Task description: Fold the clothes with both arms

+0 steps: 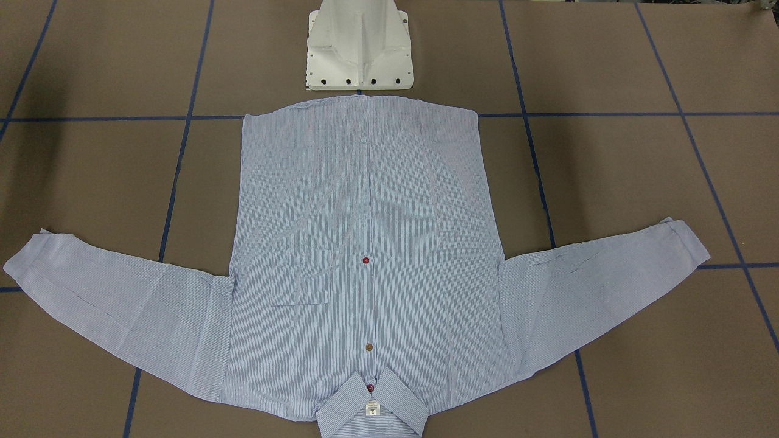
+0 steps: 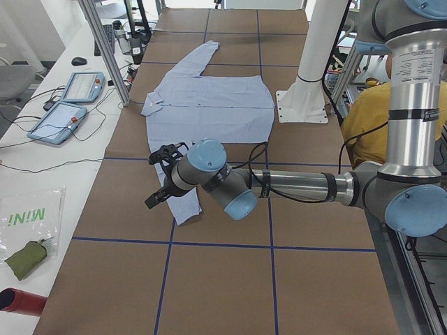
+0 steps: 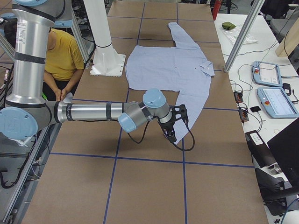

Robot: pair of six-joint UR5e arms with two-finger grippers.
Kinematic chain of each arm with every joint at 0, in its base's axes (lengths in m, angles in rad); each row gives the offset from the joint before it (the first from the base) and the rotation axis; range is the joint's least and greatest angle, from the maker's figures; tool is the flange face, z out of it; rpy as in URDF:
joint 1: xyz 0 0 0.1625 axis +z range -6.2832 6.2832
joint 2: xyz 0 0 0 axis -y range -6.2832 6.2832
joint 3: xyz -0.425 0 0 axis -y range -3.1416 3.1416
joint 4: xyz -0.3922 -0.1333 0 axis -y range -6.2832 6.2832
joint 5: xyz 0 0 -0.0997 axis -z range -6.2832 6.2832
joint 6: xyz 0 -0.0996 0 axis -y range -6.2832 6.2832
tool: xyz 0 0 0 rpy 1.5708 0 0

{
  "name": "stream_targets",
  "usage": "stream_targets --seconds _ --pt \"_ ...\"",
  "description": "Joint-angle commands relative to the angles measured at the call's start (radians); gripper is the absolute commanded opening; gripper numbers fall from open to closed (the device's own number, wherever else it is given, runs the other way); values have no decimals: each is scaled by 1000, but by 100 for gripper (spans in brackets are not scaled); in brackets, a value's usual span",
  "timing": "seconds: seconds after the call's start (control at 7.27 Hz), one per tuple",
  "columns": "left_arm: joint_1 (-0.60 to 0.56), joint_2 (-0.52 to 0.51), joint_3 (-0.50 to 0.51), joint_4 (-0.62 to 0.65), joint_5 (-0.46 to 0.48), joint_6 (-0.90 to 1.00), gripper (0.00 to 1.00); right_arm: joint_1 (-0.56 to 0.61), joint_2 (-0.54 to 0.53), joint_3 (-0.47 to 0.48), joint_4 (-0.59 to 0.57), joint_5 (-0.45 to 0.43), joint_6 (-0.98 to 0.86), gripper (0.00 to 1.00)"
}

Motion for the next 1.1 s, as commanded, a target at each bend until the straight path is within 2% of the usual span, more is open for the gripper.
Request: stream_targets --seconds 0.0,0.14,0.55,0.69,0.96 --pt "0 3 -1 0 -13 1 100 -221 4 -47 227 -223 430 97" --pt "0 3 -1 -3 -13 1 100 -304 11 -88 322 -326 555 96" --pt "0 6 -4 -8 -13 3 100 -415 12 -228 513 -445 686 75" --pt "0 7 -5 -8 -13 3 100 -449 11 -230 515 -493 703 70" --pt "0 7 -7 -8 -13 3 100 -496 1 -230 515 -522 702 61"
